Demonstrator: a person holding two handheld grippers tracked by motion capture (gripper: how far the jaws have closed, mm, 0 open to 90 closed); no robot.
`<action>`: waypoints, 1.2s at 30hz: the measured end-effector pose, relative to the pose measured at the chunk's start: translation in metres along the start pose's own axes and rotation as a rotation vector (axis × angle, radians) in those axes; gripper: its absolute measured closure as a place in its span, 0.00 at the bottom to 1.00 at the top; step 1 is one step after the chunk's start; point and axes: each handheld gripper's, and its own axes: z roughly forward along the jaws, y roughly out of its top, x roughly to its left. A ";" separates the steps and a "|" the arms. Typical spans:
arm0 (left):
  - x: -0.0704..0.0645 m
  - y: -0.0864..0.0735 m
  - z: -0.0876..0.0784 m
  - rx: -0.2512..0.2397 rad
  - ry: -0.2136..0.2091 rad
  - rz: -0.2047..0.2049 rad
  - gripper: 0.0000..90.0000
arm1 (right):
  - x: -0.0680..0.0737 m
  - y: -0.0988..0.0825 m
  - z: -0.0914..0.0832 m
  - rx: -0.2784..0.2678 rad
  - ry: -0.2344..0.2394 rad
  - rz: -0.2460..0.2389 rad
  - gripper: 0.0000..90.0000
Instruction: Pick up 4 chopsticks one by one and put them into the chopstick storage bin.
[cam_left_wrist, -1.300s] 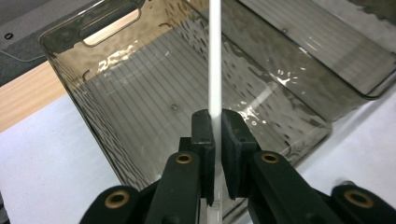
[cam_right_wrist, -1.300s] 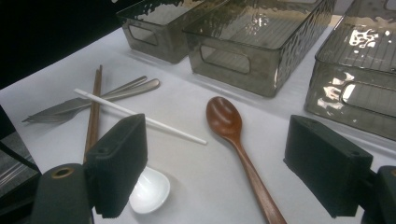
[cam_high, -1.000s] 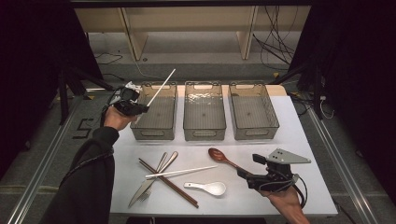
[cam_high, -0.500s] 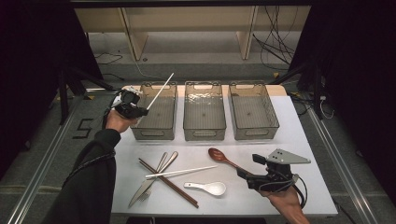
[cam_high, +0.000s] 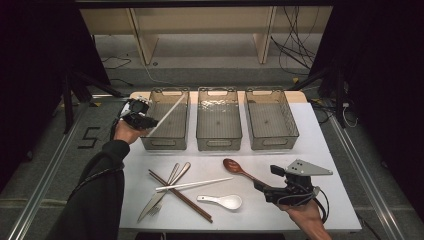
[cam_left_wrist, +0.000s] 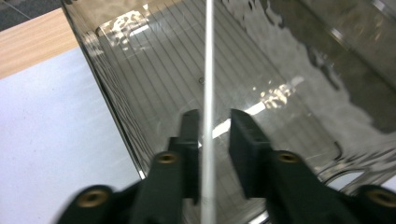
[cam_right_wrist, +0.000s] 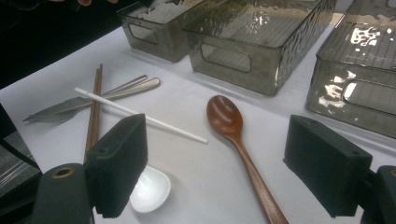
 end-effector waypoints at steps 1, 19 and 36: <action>-0.001 0.000 -0.002 -0.003 -0.008 -0.004 0.77 | 0.000 0.000 0.000 0.000 0.000 0.000 0.25; -0.067 -0.016 -0.060 -0.075 -0.256 0.075 0.29 | 0.001 0.001 0.000 -0.004 -0.002 -0.005 0.25; -0.109 -0.039 -0.061 0.011 -0.253 0.193 0.17 | 0.002 0.002 -0.002 -0.008 -0.001 -0.007 0.24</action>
